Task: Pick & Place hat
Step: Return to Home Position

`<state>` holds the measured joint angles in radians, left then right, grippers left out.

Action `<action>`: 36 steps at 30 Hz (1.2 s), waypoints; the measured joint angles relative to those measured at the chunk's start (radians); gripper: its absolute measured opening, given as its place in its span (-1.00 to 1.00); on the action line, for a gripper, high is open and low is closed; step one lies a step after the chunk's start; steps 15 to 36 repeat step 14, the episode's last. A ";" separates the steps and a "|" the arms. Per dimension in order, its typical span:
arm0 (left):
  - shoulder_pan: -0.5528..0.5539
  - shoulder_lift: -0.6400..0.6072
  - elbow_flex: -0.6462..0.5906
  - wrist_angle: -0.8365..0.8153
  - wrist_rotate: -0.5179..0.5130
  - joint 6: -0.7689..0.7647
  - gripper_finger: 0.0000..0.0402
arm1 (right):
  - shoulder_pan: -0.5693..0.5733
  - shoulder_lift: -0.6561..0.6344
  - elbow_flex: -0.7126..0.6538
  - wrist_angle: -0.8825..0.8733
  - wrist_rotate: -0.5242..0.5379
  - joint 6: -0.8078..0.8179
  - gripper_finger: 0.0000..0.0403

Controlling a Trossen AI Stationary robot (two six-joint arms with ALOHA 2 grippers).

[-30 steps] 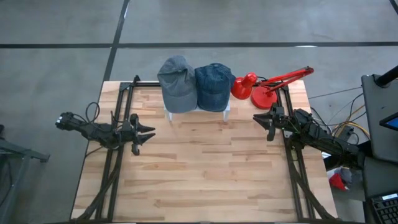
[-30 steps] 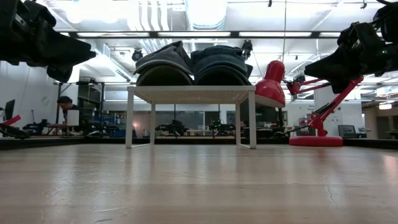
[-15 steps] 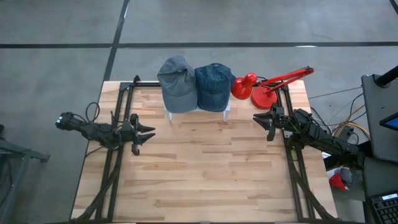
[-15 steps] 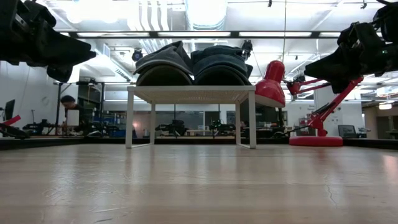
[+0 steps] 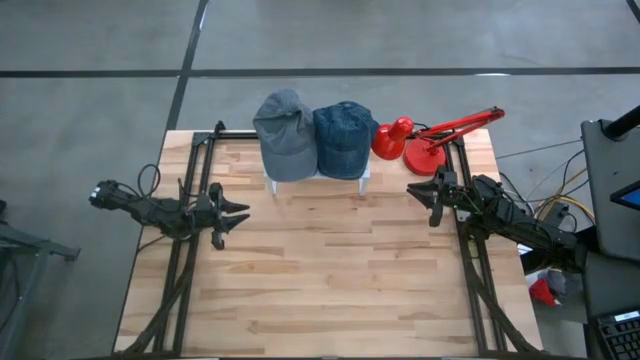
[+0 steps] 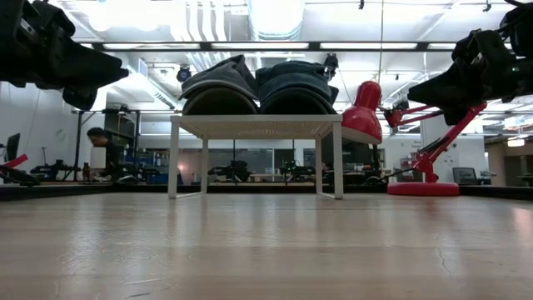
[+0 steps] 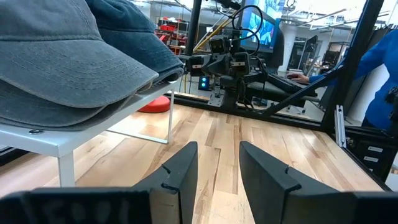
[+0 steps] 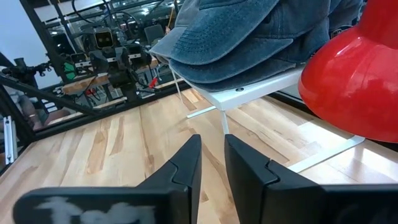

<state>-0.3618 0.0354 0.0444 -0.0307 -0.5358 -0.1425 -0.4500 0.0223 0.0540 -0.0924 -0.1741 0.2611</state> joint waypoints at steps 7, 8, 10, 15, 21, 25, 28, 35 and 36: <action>0.000 0.000 0.000 0.000 0.000 0.000 -0.39 | 0.000 0.000 0.000 0.000 0.000 0.000 -0.67; 0.000 0.000 0.000 0.000 0.000 0.000 -0.39 | 0.000 0.000 0.000 0.000 0.000 0.000 -0.66; -0.001 0.000 0.000 0.000 0.000 0.000 -0.39 | 0.000 0.000 0.000 0.000 0.000 0.000 -0.65; -0.001 0.000 0.000 0.000 0.000 0.000 -0.39 | 0.000 0.000 0.000 0.000 0.000 0.000 -0.61; -0.001 0.000 0.000 0.000 0.000 0.000 -0.39 | 0.000 0.000 0.000 0.000 0.000 0.000 -0.61; -0.001 0.000 0.000 0.000 0.000 0.000 -0.39 | 0.000 0.000 0.000 0.000 0.000 0.000 -0.61; -0.001 0.000 0.000 0.000 0.000 0.000 -0.39 | 0.000 0.000 0.000 0.000 0.000 0.000 -0.61; -0.001 0.000 0.000 0.000 0.000 0.000 -0.39 | 0.000 0.000 0.000 0.000 0.000 0.000 -0.61; -0.001 0.000 0.000 0.000 0.000 0.000 -0.39 | 0.000 0.000 0.000 0.000 0.000 0.000 -0.61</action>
